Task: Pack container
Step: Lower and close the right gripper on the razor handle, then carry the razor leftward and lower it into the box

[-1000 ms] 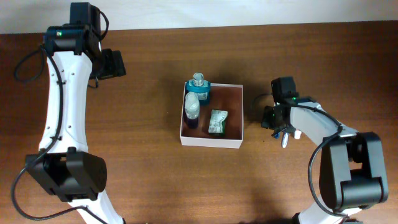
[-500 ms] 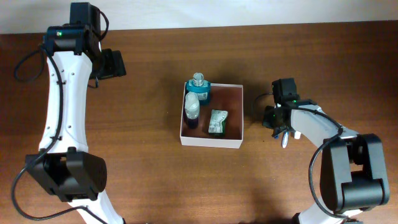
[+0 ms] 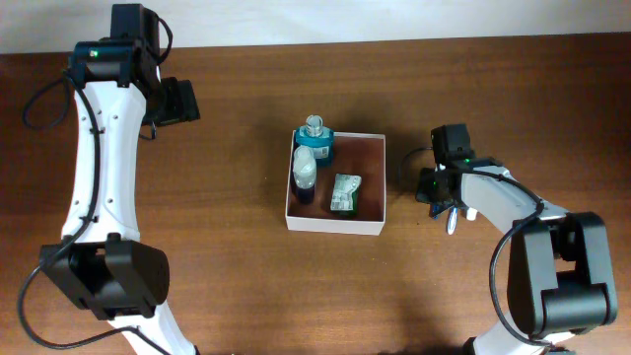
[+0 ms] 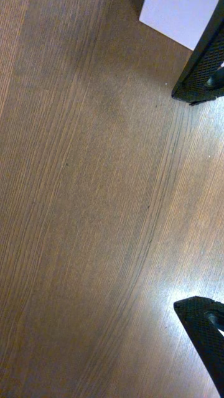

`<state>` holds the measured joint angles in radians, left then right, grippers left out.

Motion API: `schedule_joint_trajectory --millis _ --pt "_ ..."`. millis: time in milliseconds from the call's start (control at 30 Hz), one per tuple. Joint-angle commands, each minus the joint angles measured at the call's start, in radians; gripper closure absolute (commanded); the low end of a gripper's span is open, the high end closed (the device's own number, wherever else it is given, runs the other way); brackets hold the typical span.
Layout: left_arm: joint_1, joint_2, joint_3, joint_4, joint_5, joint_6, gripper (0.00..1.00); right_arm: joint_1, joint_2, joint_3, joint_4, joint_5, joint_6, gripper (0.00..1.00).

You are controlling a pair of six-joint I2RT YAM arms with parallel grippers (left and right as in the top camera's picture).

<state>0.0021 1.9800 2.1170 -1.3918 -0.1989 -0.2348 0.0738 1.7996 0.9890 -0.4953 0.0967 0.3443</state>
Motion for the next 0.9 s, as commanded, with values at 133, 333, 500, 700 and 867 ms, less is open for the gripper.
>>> schedule_joint_trajectory --millis 133,333,500,700,867 --pt "-0.002 -0.027 0.014 0.000 -0.008 0.005 0.01 0.005 0.009 -0.019 -0.066 -0.033 0.011 0.96" --pt "-0.002 -0.027 0.014 0.000 -0.008 0.005 0.01 0.005 -0.102 0.040 -0.135 -0.041 0.011 0.97" --pt "-0.002 -0.027 0.014 0.000 -0.008 0.005 0.01 0.016 -0.206 0.080 -0.201 -0.044 0.011 0.96" --pt "-0.002 -0.027 0.014 0.000 -0.008 0.005 0.01 0.082 -0.320 0.089 -0.232 -0.068 0.019 0.96" --pt "-0.002 -0.027 0.014 0.000 -0.008 0.005 0.01 0.175 -0.348 0.089 -0.219 -0.067 0.110 0.96"
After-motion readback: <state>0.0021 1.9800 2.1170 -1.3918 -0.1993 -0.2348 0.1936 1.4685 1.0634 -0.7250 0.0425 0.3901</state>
